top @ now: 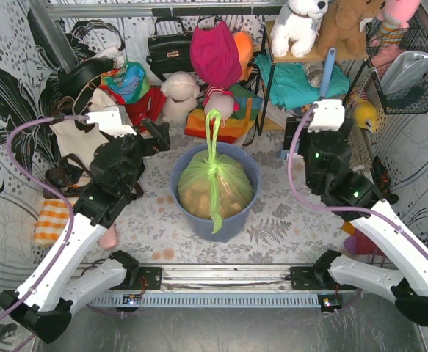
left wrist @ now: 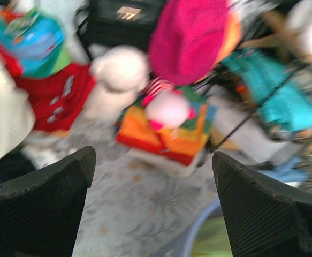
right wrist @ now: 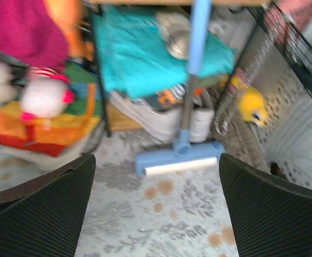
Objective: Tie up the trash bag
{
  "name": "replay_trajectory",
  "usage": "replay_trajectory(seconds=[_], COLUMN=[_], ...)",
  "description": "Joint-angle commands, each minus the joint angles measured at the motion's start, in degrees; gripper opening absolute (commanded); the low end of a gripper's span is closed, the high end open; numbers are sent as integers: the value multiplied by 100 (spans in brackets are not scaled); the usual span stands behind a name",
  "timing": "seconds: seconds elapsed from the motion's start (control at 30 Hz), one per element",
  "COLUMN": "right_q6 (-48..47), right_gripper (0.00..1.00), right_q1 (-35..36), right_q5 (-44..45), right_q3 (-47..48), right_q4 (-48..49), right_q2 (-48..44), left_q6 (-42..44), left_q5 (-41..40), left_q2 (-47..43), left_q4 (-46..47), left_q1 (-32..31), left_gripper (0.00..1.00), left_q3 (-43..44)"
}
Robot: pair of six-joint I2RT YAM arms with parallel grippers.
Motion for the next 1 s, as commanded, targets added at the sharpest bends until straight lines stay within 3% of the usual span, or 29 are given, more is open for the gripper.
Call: replay_trajectory(seconds=[0.0, 0.2, 0.4, 0.57, 0.77, 0.97], right_q6=[744, 800, 1166, 932, 336, 259], right_gripper=[97, 97, 97, 97, 97, 97], right_q1=[-1312, -3052, -4144, -4287, -4304, -4314], right_q5=[-1249, -2624, -2930, -2585, -1698, -2323], right_q3=[-575, -2268, -3774, -4700, -5311, -5553], right_q4=[-531, 472, 1893, 3400, 5051, 6390], right_q2=[10, 375, 642, 789, 1414, 1975], left_q6=[-340, -502, -515, -442, 54, 525], left_q5=[-1004, -542, -905, -1747, -1658, -1258], left_q2=[-126, 445, 498, 660, 1339, 2230], left_q4=[-89, -69, 785, 1621, 3604, 5605], left_q1=[377, 1254, 1882, 1906, 1907, 1915], left_gripper=[98, 98, 98, 98, 98, 98], left_q3=[-609, -1283, -2417, -3241, -4097, -4623])
